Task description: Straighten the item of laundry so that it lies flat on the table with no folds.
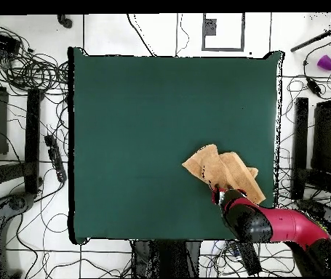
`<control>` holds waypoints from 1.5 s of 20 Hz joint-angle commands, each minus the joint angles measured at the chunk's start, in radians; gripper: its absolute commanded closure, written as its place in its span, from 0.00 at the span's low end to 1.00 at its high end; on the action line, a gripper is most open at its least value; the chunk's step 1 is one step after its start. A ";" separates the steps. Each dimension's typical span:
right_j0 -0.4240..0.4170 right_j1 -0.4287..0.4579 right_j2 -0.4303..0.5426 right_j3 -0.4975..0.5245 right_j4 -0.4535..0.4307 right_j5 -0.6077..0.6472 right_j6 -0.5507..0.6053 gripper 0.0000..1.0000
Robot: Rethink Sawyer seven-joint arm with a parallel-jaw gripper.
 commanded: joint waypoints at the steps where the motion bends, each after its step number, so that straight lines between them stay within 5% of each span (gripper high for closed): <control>1: 0.027 0.073 0.090 0.031 0.008 0.079 -0.048 0.00; 16: 0.018 0.063 0.135 -0.016 0.030 0.148 -0.117 0.00; 23: 0.008 0.288 0.190 -0.298 0.054 0.247 -0.218 0.00; 30: 0.028 0.303 0.208 -0.320 0.136 0.269 -0.107 0.00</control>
